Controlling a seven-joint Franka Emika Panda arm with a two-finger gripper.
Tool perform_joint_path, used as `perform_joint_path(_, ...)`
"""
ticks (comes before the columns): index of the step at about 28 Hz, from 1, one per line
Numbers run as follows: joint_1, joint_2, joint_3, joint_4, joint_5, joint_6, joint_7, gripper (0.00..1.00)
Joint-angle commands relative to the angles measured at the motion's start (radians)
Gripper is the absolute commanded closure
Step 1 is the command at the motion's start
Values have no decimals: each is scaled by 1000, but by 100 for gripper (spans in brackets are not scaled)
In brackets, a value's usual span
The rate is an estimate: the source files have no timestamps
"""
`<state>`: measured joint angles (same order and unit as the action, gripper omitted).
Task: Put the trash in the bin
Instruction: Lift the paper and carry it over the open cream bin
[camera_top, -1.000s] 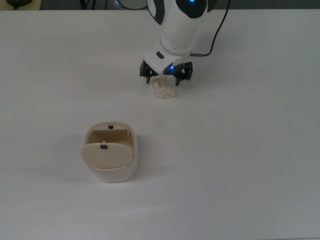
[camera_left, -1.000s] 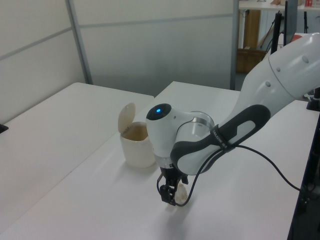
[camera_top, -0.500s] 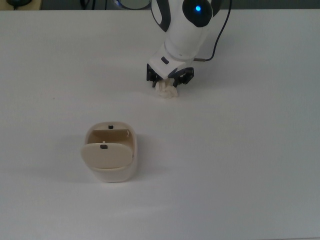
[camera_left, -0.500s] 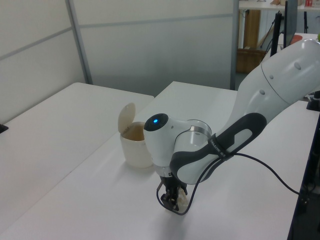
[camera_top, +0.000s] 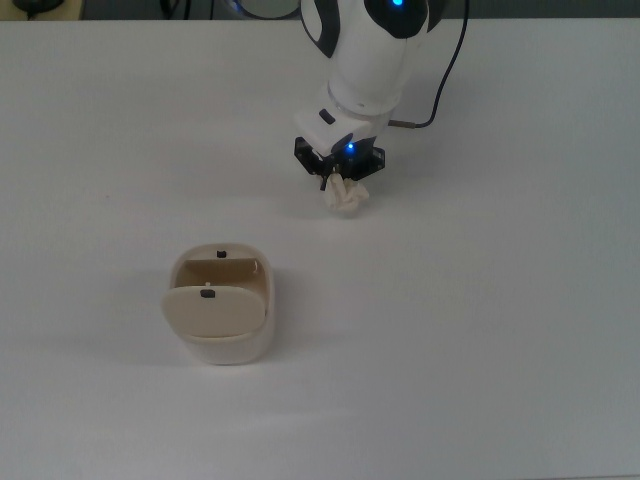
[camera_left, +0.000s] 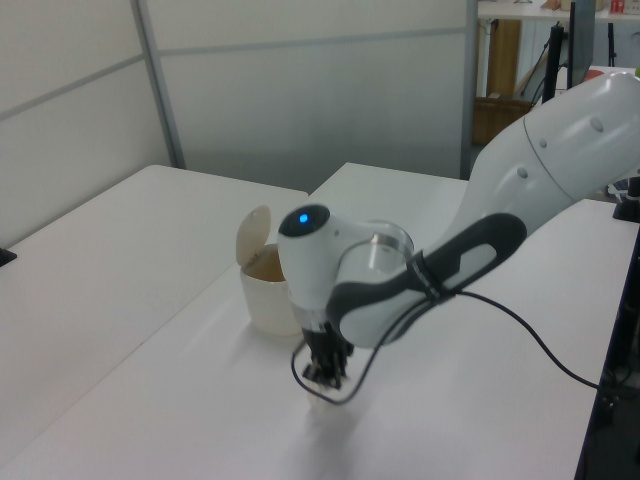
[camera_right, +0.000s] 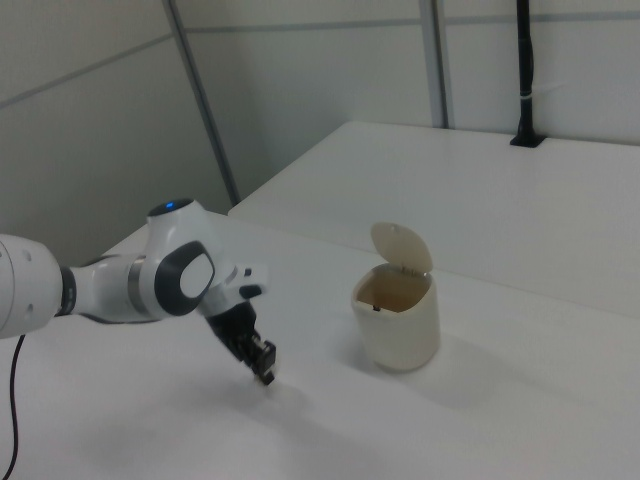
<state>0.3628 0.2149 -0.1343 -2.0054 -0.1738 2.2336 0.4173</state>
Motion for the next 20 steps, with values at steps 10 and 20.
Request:
perform_joint_path(10, -136, -5, -14, 261, 65, -55, 47, 100)
perform_joint_path(20, -180, -5, -16, 323, 103, -55, 127, 100)
